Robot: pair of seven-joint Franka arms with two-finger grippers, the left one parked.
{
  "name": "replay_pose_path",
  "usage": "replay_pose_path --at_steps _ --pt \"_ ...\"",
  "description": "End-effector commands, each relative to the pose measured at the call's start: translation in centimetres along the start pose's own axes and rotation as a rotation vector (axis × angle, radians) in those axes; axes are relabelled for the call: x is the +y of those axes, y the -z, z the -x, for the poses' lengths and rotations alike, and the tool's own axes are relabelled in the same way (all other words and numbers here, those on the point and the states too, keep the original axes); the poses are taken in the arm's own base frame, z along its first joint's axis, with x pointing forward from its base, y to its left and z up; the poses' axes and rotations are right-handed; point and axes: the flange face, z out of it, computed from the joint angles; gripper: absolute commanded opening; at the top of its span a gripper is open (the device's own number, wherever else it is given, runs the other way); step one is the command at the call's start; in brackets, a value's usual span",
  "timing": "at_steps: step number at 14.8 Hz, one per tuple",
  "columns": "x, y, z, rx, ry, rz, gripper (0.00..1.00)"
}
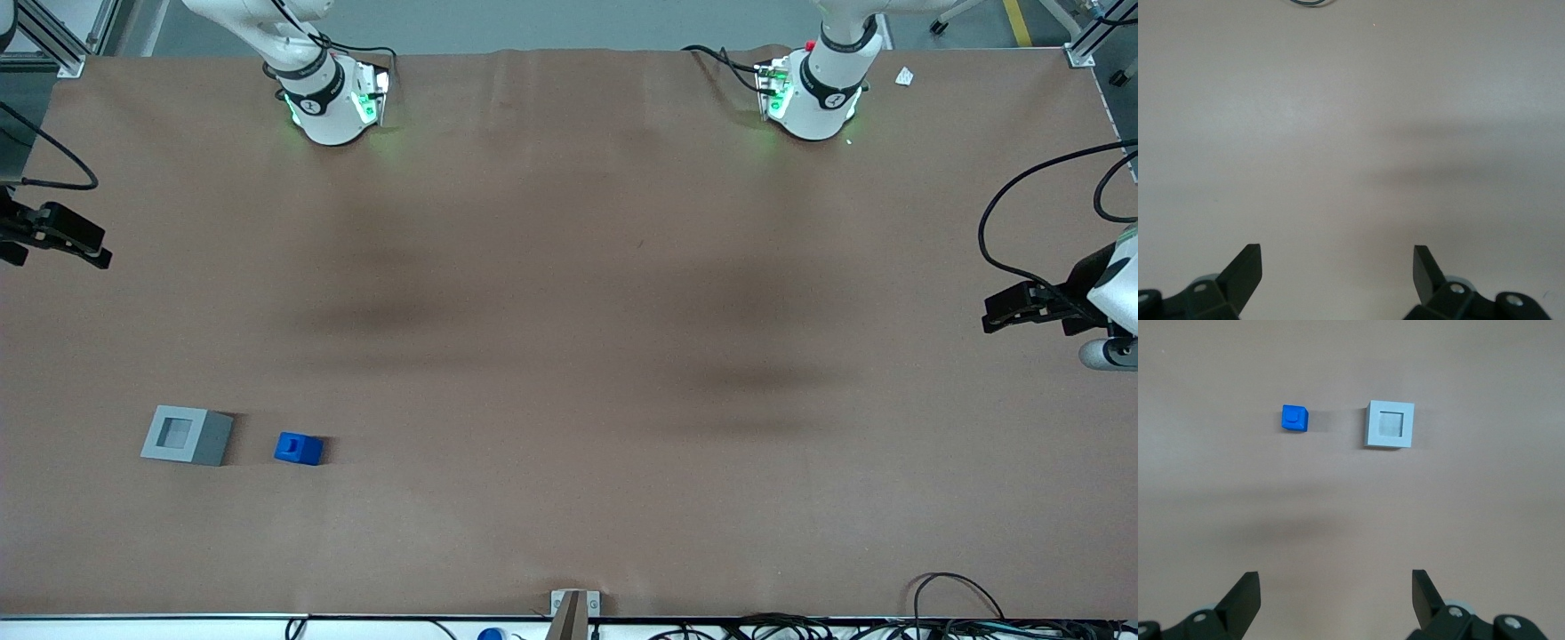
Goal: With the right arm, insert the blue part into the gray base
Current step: 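Move the open right gripper down toward the blue block, then lower the right gripper around the blue block and close it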
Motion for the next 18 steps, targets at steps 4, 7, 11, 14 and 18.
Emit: replay_pose_path --at_steps 4,7,11,14,18 --pt "-2.3 -5.6 -3.8 -0.037 0.018 -0.028 1.00" --pt "-2.1 -9.2 -6.3 -0.010 -0.018 -0.114 1.00" --pt "-2.7 -13.4 -9.0 0.030 -0.041 -0.176 1.00" --pt "-4.6 -17.9 -10.3 -0.012 -0.030 -0.212 1.00" --pt "-7.5 -23.4 -12.5 0.036 0.030 -0.132 1.00"
